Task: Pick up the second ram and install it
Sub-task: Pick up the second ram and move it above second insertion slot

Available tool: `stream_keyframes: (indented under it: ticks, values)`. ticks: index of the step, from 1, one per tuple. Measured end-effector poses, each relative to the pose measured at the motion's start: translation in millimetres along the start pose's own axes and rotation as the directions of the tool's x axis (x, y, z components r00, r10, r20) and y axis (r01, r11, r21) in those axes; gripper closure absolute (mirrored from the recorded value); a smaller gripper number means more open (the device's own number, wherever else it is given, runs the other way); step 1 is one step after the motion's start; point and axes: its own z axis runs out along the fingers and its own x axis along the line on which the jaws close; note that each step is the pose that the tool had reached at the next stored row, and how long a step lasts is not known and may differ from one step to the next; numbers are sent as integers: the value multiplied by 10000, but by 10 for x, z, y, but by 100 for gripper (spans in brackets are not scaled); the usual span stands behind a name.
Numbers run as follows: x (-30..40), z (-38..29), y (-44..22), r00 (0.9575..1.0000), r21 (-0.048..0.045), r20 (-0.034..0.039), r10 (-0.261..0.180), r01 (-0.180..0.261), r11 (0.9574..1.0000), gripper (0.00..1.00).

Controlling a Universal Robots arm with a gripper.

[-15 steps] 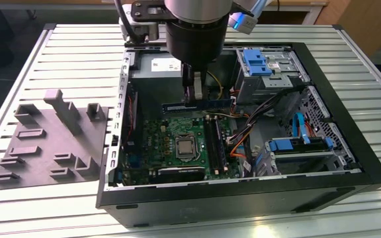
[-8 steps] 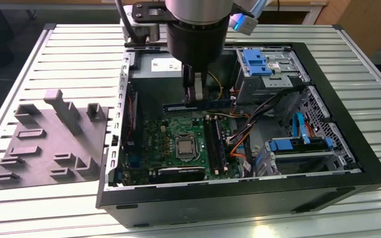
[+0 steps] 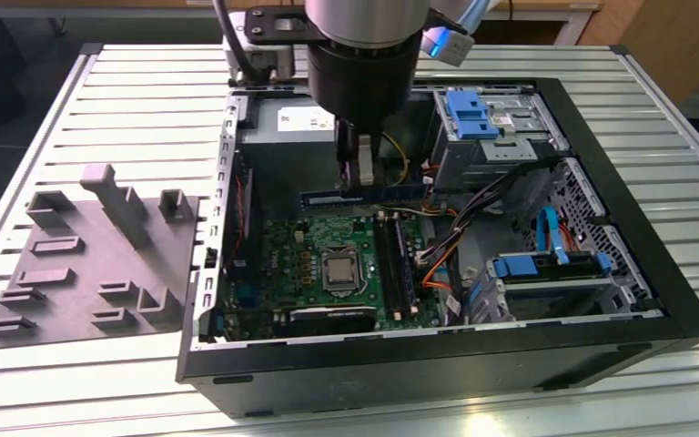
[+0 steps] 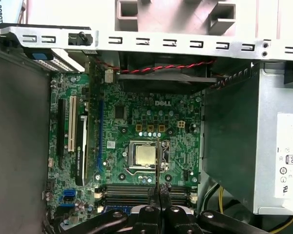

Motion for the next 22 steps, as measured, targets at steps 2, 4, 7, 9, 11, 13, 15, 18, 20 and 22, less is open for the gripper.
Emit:
stream_keyframes:
  ticks: [2, 4, 7, 9, 11, 13, 15, 18, 20, 22]
  values:
    - [0, 4, -3, 10000, 0, 0, -1, 1, 10000, 89]
    - [0, 8, -6, 10000, 0, 0, -1, 1, 10000, 89]
    - [1, 14, -9, 10000, 0, 0, 0, 0, 10000, 89]
    - [1, 18, -12, 10000, 0, 0, -1, 1, 10000, 89]
    - [1, 24, -18, 10000, 0, 0, 0, 0, 10000, 89]
    - [2, 28, -25, 10000, 0, 0, 0, 0, 10000, 89]
    - [2, 31, -29, 10000, 0, -1, 0, 0, 10000, 89]
    - [2, 34, -33, 10000, 1, 0, 0, 0, 10000, 89]
    - [2, 35, -37, 10000, 0, 0, -1, 1, 10000, 89]
    - [2, 37, -41, 10000, 0, -1, -1, 1, 10000, 89]
